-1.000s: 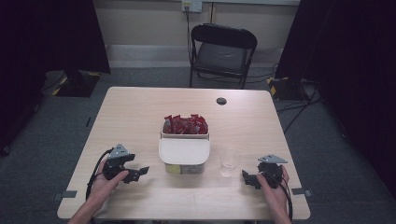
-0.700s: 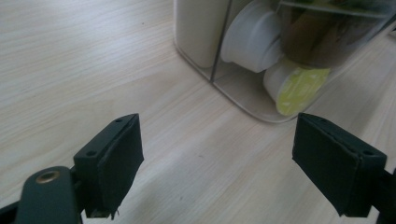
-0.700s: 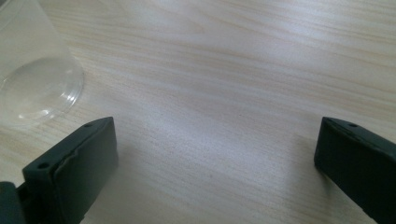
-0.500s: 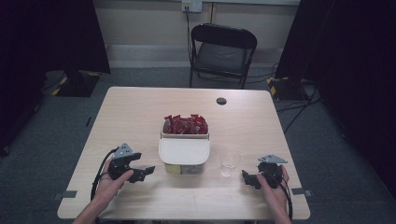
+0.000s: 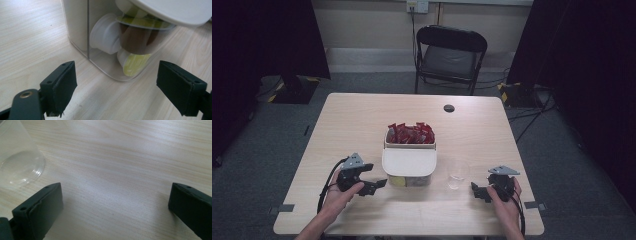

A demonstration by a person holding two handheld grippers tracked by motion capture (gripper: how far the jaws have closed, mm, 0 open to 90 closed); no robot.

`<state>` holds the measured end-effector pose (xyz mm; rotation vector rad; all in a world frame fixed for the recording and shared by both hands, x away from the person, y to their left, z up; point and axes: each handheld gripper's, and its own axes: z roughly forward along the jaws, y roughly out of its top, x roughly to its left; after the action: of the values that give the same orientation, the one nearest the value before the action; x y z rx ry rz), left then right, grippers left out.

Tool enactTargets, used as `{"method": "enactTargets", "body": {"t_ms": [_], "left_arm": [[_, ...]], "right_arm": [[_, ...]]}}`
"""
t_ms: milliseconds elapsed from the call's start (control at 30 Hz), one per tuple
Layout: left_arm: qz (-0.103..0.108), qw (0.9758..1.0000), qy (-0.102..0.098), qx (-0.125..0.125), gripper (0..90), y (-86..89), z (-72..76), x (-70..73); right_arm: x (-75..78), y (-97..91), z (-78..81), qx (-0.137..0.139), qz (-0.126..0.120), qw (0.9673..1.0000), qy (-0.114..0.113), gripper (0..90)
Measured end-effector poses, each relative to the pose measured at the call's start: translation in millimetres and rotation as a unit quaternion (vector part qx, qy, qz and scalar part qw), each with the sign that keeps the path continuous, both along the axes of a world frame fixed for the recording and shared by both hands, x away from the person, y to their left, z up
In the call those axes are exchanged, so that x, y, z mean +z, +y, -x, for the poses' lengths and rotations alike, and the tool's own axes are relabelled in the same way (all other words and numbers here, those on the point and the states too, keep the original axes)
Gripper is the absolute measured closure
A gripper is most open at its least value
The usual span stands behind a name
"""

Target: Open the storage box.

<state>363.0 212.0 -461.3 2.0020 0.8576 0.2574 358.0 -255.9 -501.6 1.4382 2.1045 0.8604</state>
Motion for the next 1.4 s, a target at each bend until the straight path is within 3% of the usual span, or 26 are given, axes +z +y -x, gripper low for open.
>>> {"method": "enactTargets", "body": {"t_ms": [133,233,400,467,633,733,1067,1400], "left_arm": [[0.009,1.0,-0.004,0.002,15.9,-2.7,-4.3,5.5],[0.026,0.9996,0.004,0.003,16.0,-1.4,-6.7,8.2],[0.031,0.9995,0.003,0.004,15.5,-1.0,-7.7,10.4],[0.023,0.9997,-0.002,0.0,15.8,-1.5,-7.5,11.3],[0.044,0.999,-0.004,0.01,15.6,0.7,-6.0,13.9],[0.037,0.9992,-0.008,0.01,15.6,2.3,-6.0,16.8],[0.051,0.9987,-0.008,0.002,15.9,1.8,-7.6,21.3],[0.049,0.9987,-0.012,0.0,15.7,3.5,-10.8,26.4]], "right_arm": [[0.0,0.0,0.0,0.0,0.0,1.0,0.0,0.0],[0.0,0.0,-0.1,0.001,0.0,1.0,0.0,0.0],[-0.1,-0.3,-0.3,0.002,0.0,1.0,-0.001,0.0],[-0.1,-0.3,-0.3,0.002,0.0,1.0,-0.001,0.0],[-0.1,-0.3,-0.3,0.003,0.0,1.0,-0.001,0.0],[-0.1,-0.3,-0.3,0.003,0.0,1.0,-0.001,0.0],[-0.1,-0.3,-0.3,0.003,0.0,1.0,-0.001,0.0],[-0.1,-0.3,-0.3,0.003,0.0,1.0,-0.001,0.0]]}}
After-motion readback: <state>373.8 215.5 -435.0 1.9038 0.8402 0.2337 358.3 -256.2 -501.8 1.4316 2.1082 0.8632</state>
